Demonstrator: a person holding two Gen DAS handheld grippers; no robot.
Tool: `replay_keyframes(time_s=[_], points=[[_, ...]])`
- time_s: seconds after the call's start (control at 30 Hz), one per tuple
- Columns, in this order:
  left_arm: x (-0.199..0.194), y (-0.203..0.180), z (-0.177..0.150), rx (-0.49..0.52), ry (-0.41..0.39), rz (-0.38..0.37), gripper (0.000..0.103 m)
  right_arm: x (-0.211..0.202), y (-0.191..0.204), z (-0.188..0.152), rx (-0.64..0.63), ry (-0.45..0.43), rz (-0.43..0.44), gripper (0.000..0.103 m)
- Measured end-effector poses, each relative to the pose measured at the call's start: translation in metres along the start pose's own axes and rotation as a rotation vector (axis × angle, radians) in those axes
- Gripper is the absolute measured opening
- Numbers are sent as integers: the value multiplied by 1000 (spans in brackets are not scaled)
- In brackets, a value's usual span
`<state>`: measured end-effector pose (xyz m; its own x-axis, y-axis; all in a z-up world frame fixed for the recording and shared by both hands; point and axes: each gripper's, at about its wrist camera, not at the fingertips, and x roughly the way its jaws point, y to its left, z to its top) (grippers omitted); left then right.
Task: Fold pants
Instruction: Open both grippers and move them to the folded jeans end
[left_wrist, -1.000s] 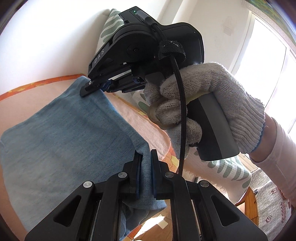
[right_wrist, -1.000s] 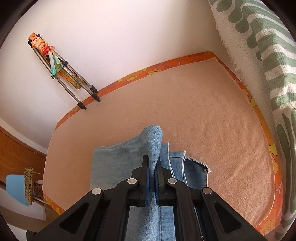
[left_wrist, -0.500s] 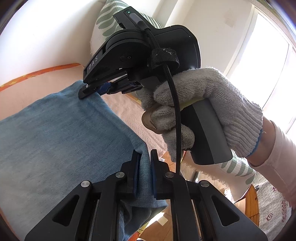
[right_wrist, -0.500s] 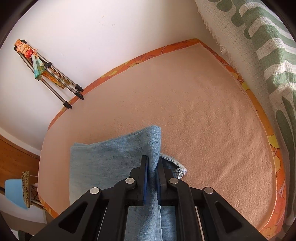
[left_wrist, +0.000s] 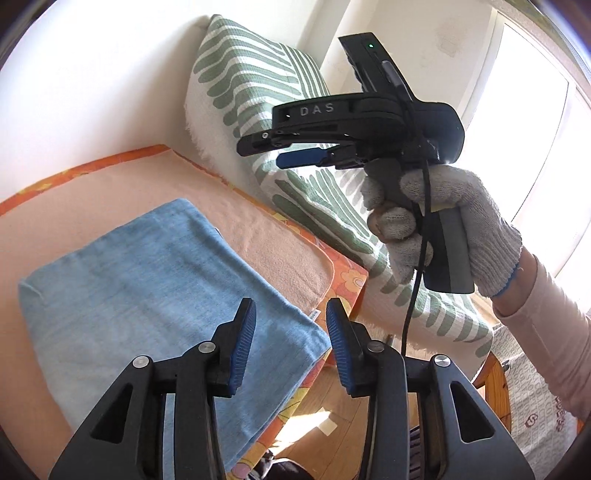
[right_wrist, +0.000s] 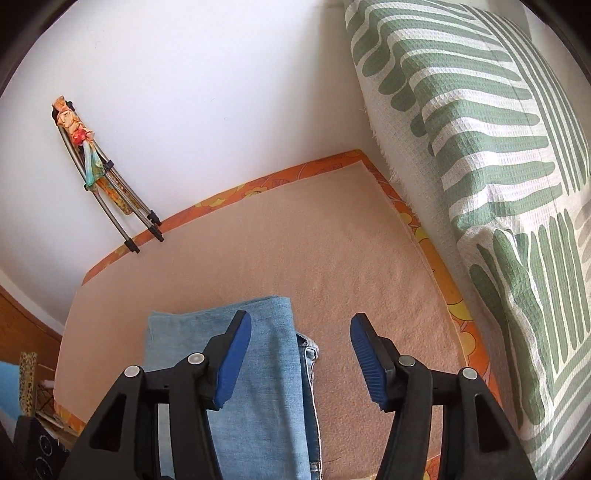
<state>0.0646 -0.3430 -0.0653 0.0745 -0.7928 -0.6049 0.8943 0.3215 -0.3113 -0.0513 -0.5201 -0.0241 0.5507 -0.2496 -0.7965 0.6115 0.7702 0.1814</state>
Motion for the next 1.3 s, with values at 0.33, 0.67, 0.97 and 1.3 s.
replay_keyframes(time_s=[0.33, 0.67, 0.97, 1.3], points=[[-101, 45, 73, -31, -118, 173, 38, -58, 7, -18, -26, -130, 35, 83], [-145, 48, 139, -54, -185, 218, 45, -39, 35, -53, -137, -36, 89, 46], [-167, 51, 139, -84, -197, 239, 45, 22, 57, -112, -259, 193, 150, 43], [-120, 108, 44, -231, -72, 236, 45, 41, 50, -161, -326, 302, 99, 42]])
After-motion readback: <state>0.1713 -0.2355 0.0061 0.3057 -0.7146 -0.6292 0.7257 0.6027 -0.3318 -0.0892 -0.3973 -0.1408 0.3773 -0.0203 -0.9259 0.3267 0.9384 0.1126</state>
